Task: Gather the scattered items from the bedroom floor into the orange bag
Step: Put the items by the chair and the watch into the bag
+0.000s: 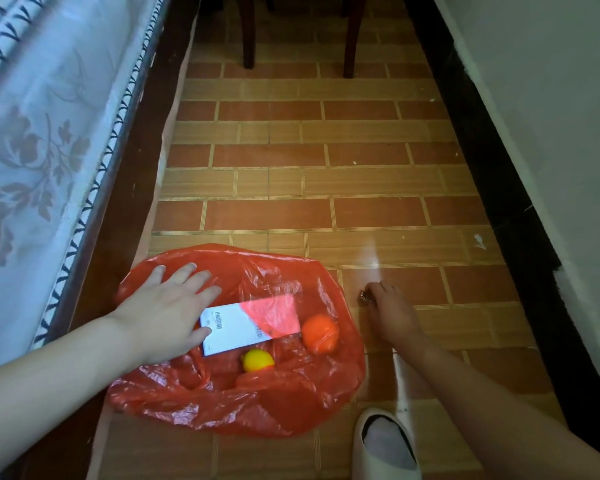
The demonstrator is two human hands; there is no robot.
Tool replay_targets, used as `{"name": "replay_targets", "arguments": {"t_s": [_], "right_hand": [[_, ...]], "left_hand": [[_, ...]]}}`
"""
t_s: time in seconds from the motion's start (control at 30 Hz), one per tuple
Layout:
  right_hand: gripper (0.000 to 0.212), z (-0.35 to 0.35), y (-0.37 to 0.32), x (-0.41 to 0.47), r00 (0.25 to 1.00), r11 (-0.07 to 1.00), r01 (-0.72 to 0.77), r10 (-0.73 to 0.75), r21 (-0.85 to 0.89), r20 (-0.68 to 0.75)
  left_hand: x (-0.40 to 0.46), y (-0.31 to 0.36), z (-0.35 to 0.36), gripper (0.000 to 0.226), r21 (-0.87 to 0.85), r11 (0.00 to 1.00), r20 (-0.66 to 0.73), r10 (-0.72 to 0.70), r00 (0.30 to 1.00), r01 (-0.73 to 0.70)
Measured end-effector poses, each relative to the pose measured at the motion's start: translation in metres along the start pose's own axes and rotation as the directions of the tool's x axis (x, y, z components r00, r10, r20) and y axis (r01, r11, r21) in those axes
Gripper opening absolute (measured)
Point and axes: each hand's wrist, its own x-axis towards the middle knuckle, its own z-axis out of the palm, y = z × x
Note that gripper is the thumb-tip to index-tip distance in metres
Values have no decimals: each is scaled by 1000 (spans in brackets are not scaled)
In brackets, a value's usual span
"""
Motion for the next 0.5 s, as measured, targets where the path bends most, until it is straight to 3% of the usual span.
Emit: {"name": "replay_targets", "arguments": {"t_s": [0.17, 0.27, 0.5], "right_hand": [[28, -21, -36, 4, 972, 971, 123, -76, 206, -223], [31, -36, -77, 4, 946, 914, 270, -192, 304, -262], [37, -44, -165, -28, 830, 791, 554, -501, 261, -246]], "left_hand": [[0, -1, -6, 73, 10, 1000, -27, -10, 1000, 10], [-2, 0, -9, 72, -5, 1000, -19, -15, 1000, 15], [-10, 12, -30, 66, 17, 1000, 134, -25, 991, 23]]}}
